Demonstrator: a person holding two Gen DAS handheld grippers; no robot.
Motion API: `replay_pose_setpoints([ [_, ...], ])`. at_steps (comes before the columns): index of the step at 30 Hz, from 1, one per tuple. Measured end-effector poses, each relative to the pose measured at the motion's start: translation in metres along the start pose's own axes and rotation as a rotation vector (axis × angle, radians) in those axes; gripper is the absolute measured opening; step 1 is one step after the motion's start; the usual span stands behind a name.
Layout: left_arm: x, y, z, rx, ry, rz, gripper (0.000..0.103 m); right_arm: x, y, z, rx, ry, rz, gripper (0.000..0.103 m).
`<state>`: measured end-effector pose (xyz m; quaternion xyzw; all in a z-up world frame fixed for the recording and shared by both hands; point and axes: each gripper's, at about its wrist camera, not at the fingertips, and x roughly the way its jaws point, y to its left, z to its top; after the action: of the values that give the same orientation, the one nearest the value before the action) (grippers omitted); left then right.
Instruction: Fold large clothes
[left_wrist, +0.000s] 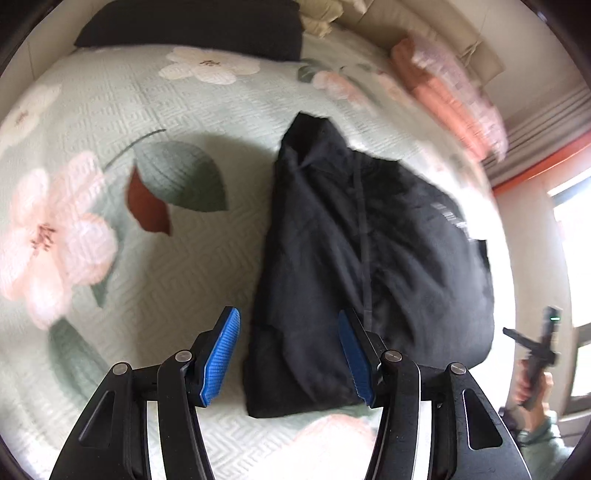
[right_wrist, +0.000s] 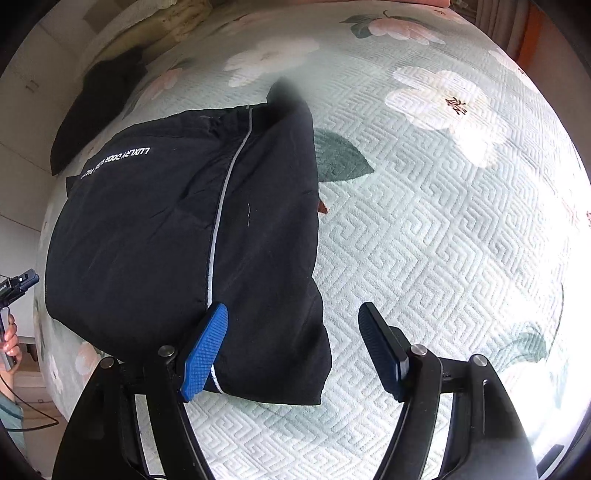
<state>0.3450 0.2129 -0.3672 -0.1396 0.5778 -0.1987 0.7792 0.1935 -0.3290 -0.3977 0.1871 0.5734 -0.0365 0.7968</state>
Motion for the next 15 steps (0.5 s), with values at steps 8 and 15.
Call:
replay_pose_setpoints([
  [8, 0.005, 0.031, -0.007, -0.204, 0.015, -0.178, 0.058, 0.023, -0.008, 0.016, 0.073, 0.027, 0.111, 0.077],
  [15, 0.014, -0.001, -0.01, -0.105, 0.052, -0.142, 0.063, 0.016, -0.005, 0.011, 0.053, 0.031, 0.118, 0.077],
])
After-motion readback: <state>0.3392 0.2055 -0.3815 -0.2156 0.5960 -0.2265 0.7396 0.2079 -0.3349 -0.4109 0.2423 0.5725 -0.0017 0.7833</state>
